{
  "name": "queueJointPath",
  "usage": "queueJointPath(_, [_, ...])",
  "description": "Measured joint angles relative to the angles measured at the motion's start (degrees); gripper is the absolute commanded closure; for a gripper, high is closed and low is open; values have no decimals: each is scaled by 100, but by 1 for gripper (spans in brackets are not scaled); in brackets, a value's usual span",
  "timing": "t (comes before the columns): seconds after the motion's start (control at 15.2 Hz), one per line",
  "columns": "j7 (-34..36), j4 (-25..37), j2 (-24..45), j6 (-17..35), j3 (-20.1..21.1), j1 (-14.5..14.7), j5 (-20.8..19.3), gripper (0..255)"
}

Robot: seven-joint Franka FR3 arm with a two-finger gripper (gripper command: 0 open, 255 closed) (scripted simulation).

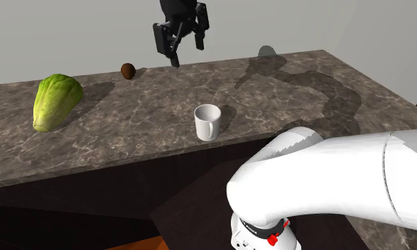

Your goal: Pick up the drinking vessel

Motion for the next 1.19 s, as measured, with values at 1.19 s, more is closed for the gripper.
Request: queueJointPath(1.19, [-1774,-2902,-522,2709,-1951,-182,-163,0])
